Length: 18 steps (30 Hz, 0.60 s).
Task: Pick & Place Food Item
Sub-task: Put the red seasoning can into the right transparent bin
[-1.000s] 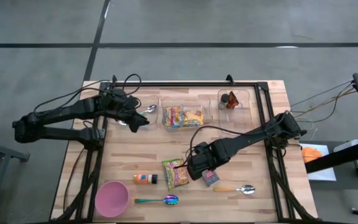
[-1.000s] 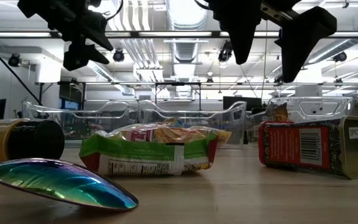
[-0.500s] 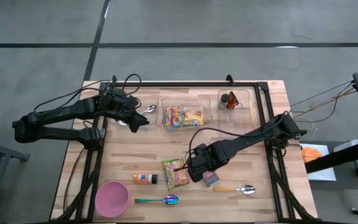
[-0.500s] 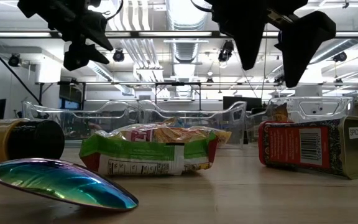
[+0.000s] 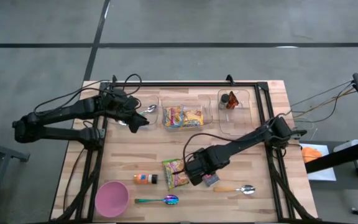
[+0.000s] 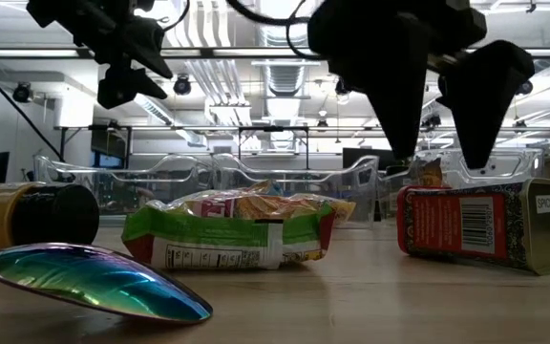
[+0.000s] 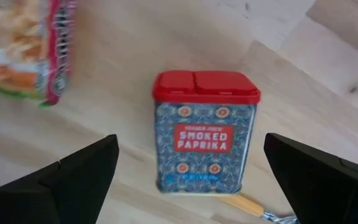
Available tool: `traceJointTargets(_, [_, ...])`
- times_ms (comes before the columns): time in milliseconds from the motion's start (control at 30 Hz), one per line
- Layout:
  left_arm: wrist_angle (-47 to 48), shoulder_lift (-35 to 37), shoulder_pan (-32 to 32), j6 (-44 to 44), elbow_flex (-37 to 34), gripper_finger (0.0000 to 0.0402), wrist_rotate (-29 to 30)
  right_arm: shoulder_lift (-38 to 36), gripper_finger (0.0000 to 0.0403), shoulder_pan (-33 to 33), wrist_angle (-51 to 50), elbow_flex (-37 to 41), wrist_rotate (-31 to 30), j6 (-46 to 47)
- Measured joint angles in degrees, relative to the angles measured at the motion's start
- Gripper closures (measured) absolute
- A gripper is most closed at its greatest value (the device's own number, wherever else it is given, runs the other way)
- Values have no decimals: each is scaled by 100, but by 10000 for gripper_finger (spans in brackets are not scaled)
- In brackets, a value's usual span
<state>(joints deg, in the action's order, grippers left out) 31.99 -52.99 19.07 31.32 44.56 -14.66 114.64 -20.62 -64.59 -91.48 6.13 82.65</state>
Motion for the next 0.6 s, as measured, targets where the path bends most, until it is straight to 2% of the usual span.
traceJointTargets(167, [66,1,0,-3,0,230,0,65,3,-14,107,0,-12,-54])
traceJointTargets(400, [109,0,0,-3,0,230,0,65,3,-11,113,0,-475,-28])
traceJointTargets(600, [130,0,1,-3,0,230,-1,67,3,-13,113,25,-586,26])
